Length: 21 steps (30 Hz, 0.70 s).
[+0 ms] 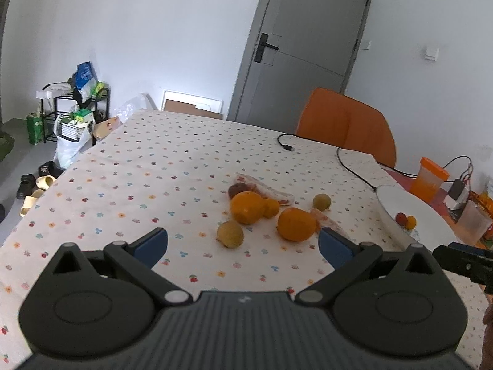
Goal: Organize fruits
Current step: 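Move both tools back toward the remaining fruits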
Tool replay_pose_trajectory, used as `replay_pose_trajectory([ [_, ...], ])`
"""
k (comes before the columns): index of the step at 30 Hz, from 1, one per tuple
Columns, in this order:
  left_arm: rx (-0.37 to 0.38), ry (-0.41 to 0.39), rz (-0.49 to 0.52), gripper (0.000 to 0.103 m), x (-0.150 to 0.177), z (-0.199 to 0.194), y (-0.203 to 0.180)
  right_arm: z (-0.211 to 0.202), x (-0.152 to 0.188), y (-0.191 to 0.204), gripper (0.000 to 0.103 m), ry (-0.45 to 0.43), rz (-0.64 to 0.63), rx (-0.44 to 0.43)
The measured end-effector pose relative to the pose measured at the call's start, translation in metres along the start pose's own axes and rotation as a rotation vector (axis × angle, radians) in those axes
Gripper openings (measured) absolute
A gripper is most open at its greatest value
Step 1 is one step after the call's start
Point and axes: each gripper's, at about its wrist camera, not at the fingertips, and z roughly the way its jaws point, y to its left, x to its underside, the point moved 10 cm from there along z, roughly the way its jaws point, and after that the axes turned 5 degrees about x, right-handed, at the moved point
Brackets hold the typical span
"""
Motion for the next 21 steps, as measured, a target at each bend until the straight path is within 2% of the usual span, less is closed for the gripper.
replay_pose_trajectory([
  [4, 0.007, 0.009, -0.004, 0.103, 0.001, 0.005, 0.002, 0.008, 0.000, 0.006, 0.101, 0.008, -0.022, -0.008],
  [6, 0.005, 0.013, 0.003, 0.102, 0.002, 0.008, 0.002, 0.011, -0.001, 0.009, 0.097, 0.016, -0.026, -0.021],
  [8, 0.013, 0.021, 0.001, 0.101, 0.003, 0.013, 0.002, 0.016, 0.000, 0.013, 0.088, 0.026, -0.031, -0.031],
  [11, 0.011, 0.027, -0.001, 0.100, 0.005, 0.018, 0.003, 0.026, 0.000, 0.017, 0.082, 0.043, -0.040, -0.039],
  [18, -0.012, 0.025, -0.011, 0.092, 0.004, 0.031, 0.008, 0.049, 0.003, 0.018, 0.068, 0.089, -0.044, -0.049],
  [21, -0.009, 0.038, -0.018, 0.083, 0.004, 0.037, 0.009, 0.057, 0.003, 0.018, 0.064, 0.103, -0.045, -0.053],
])
